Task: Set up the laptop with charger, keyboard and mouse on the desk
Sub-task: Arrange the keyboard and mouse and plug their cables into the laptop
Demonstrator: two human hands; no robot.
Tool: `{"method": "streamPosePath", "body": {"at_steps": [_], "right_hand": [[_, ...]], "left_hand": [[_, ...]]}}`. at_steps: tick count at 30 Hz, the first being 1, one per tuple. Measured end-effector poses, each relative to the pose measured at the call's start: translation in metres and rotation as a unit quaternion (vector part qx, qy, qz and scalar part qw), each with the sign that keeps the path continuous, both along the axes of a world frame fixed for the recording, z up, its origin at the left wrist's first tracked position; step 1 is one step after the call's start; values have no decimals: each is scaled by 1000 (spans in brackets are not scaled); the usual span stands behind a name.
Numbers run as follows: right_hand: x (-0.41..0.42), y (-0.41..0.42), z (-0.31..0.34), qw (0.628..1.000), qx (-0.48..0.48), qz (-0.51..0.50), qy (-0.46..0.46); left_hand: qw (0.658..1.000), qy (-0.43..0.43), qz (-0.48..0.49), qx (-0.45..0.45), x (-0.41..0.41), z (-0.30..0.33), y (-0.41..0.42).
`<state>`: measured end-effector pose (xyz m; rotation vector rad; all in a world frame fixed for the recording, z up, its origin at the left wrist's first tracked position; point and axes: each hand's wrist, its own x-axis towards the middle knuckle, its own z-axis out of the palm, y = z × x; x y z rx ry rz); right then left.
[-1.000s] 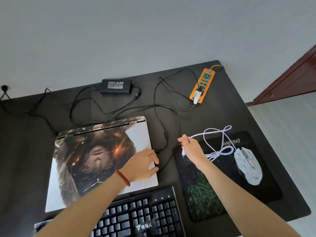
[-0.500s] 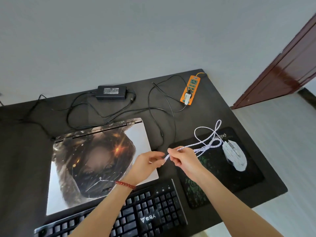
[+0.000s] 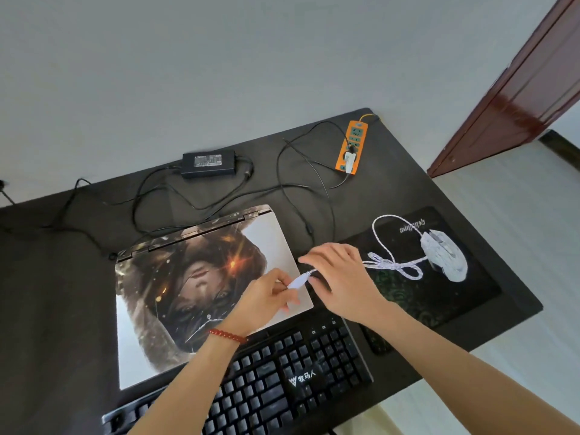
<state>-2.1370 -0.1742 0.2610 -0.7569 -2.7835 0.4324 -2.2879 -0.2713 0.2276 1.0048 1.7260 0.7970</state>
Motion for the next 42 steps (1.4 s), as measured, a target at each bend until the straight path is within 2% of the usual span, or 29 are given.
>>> {"method": "streamPosePath", "body": {"at_steps": [1,3,5,7,10,12,17,21,27,34,42], "right_hand": [[-2,2,-6,997,-44,37,-52],[-4,8,-21,989,-113,24,-87],[-5,18,-36,991,-120,-21,-53],[-8,36,-54,993,-100,-60,-27],[-13,73,-80,986,-120,-106,-42],[-21,93,-96,986,-118,-115,-27],[-45,125,-123,995,-83,-47,9],[-60,142,-135,998,-38,-14,52],[-75,151,-150,993,-41,74,87],[-74,156,-154,983,-96,99,118],[-58,148,-157,983,-60,148,85]], "left_hand": [[1000,-19,16,7,-2,1,3],[998,-29,58,18,-5,1,11],[995,16,93,20,-5,-4,26],[988,99,118,29,-7,-15,44],[951,257,170,7,-13,-36,71],[926,320,198,-18,-19,-49,86],[878,370,291,-89,-30,-75,113],[835,428,336,-82,-25,-91,122],[796,452,391,-94,-28,-97,141],[789,461,391,-113,-30,-102,144],[787,464,392,-105,-28,-103,145]]}}
